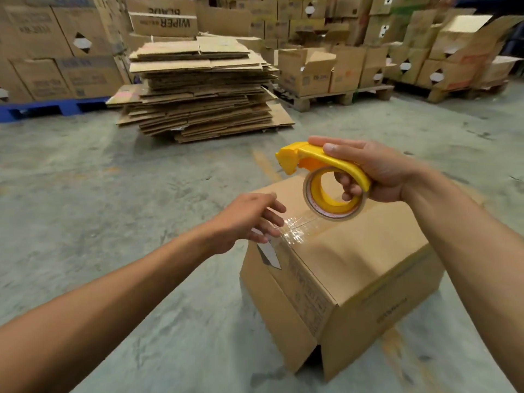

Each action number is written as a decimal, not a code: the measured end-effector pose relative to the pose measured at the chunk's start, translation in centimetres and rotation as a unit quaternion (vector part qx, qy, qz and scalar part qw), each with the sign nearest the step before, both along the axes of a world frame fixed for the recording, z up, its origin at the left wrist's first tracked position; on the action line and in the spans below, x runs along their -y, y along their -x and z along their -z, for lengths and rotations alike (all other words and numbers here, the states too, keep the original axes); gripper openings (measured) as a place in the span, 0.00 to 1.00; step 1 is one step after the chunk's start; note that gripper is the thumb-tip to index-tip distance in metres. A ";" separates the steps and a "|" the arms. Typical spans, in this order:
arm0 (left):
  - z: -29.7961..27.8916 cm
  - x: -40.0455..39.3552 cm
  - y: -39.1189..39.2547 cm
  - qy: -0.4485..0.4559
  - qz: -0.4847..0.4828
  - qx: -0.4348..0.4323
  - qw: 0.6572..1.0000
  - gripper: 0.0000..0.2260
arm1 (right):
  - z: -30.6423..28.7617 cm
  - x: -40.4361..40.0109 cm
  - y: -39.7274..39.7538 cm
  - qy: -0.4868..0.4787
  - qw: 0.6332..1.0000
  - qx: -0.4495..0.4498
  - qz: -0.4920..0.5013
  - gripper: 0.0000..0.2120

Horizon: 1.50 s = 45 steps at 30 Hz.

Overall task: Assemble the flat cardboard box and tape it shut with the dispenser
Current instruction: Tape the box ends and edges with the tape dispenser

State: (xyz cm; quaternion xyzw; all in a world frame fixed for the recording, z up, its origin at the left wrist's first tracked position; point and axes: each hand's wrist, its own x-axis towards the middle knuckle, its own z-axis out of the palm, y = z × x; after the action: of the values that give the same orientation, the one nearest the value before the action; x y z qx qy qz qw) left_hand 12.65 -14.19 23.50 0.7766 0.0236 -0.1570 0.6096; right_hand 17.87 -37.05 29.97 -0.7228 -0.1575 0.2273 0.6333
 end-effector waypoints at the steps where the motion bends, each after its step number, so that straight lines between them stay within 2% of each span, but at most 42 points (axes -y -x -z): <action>1: -0.4 -0.4 -0.5 0.050 -0.021 -0.030 0.998 0.21 | 0.1 0.4 0.1 -0.003 1.000 -0.015 -0.010 0.18; 4: -1.4 -0.8 -1.4 0.189 -0.022 -0.096 0.977 0.28 | 0.9 1.4 0.2 -0.025 0.997 -0.060 -0.043 0.20; 6: -1.8 -0.4 -1.5 0.235 -0.007 -0.119 0.965 0.27 | 1.5 1.7 0.0 -0.045 0.994 -0.084 -0.055 0.19; 8: -2.0 0.2 -1.5 0.252 0.011 -0.136 0.958 0.24 | 1.9 1.9 -0.1 -0.062 0.991 -0.101 -0.067 0.20; 11: -1.6 0.7 -1.8 0.262 0.022 -0.166 0.950 0.16 | 2.2 2.2 -0.2 -0.073 0.987 -0.113 -0.093 0.27; 15: -1.2 1.0 -2.3 0.273 0.002 -0.179 0.945 0.07 | 2.2 2.1 -0.1 -0.053 0.991 -0.102 -0.073 0.21; 18: -1.1 1.1 -2.7 0.269 -0.017 -0.174 0.947 0.04 | 2.0 1.6 0.1 -0.034 0.994 -0.086 -0.063 0.20; 22: -0.6 1.1 -2.9 0.183 -0.062 -0.112 0.975 0.07 | 1.5 0.7 0.4 -0.002 0.997 -0.058 -0.054 0.20; 24: 0.4 1.2 -2.9 0.089 -0.098 0.001 0.991 0.11 | 1.5 0.4 0.4 0.002 0.998 -0.047 -0.044 0.20; 25: 1.6 1.2 -2.7 -0.002 -0.115 0.096 0.989 0.12 | 1.5 0.3 0.3 0.000 0.998 -0.044 -0.036 0.20; 27: 4.6 1.2 -1.2 -0.172 -0.129 0.271 0.938 0.19 | 1.7 0.3 0.3 -0.011 0.999 -0.041 -0.013 0.19; 28: 6.4 1.3 0.0 -0.215 -0.108 0.311 0.919 0.25 | 1.7 0.3 0.3 -0.019 0.999 -0.041 -0.001 0.18; 30: 10.2 1.7 2.6 -0.261 -0.030 0.315 0.912 0.33 | 1.6 0.3 0.3 -0.034 0.999 -0.040 0.015 0.16; 33: 13.5 2.5 4.8 -0.323 0.055 0.273 0.904 0.36 | 1.4 0.3 0.2 -0.038 0.998 -0.042 0.019 0.17; 38: 14.1 3.2 4.8 -0.313 0.057 0.268 0.910 0.37 | 1.4 0.1 0.2 -0.029 0.999 -0.034 0.010 0.20; 45: 14.9 3.6 5.8 -0.325 0.076 0.239 0.912 0.37 | 1.4 0.0 0.5 -0.015 0.999 -0.033 0.001 0.18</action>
State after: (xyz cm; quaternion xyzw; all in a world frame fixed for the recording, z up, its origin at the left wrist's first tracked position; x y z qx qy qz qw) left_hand 6.84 -17.77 8.63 0.9457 -0.1322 0.0033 0.2969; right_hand 17.41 -37.01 28.57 -0.7053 -0.1388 0.2481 0.6494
